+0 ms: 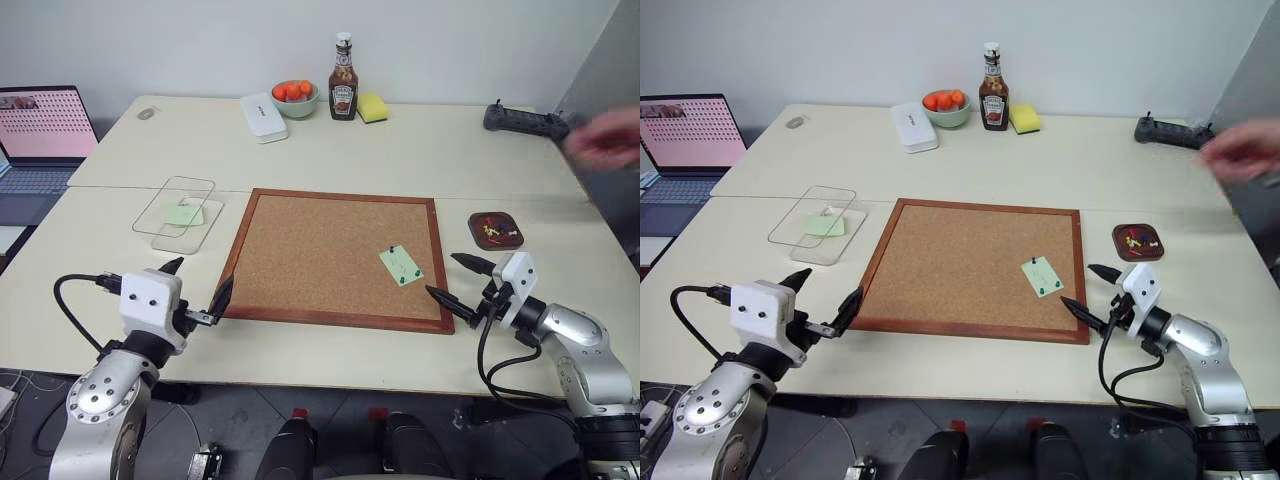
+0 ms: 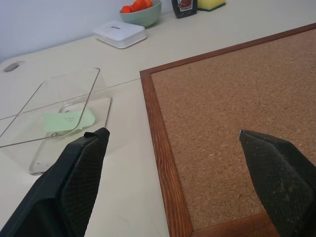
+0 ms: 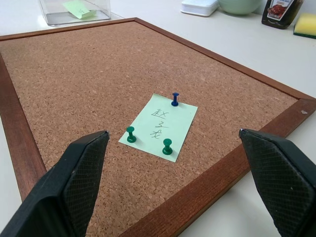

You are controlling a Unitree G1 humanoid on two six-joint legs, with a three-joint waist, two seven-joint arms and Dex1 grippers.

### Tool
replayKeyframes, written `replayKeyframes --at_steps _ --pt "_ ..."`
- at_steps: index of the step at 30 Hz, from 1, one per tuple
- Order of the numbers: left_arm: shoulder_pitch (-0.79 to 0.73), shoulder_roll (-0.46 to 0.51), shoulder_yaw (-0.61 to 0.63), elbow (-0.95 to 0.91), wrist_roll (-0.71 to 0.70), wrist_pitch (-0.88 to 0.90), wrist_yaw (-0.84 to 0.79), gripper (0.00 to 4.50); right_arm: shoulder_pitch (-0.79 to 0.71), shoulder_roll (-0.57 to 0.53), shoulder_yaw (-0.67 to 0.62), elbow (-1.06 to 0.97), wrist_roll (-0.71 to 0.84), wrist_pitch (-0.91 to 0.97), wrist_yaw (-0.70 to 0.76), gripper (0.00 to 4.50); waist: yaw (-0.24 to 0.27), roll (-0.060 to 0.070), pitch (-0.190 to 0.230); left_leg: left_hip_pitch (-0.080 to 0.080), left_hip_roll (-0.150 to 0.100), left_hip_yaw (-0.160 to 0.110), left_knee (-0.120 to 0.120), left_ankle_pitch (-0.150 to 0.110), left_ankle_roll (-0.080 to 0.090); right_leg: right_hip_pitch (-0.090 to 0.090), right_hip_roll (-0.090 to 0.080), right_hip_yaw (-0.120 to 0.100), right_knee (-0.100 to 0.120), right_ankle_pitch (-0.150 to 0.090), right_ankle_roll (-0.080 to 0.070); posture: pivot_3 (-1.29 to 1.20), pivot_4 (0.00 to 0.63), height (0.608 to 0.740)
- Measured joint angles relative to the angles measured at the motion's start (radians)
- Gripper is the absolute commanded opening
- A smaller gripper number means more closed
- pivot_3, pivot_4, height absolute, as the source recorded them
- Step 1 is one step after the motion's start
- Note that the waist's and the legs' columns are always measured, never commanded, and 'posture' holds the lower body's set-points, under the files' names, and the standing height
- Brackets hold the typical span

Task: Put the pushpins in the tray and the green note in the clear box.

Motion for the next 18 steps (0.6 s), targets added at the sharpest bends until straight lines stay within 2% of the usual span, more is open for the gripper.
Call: replayKeyframes --at_steps 10,18 --pt "-0.026 0.019 -0.024 -0.002 -0.006 0.036 -0.021 4.50 -0.005 0.003 0.009 -0.002 -0.005 0.003 0.000 4.48 0.000 0.000 0.000 0.000 0.000 0.000 0.000 0.000 0.000 0.000 0.000 0.000 0.000 0.000 0.000 0.00 0.150 0.740" --pt "-0.104 0.028 -0.024 0.003 -0.047 0.059 -0.043 4.50 -0.008 0.002 0.017 -0.002 -0.004 0.003 0.010 4.48 0.000 0.000 0.000 0.000 0.000 0.000 0.000 0.000 0.000 0.000 0.000 0.000 0.000 0.000 0.000 0.00 0.150 0.740"
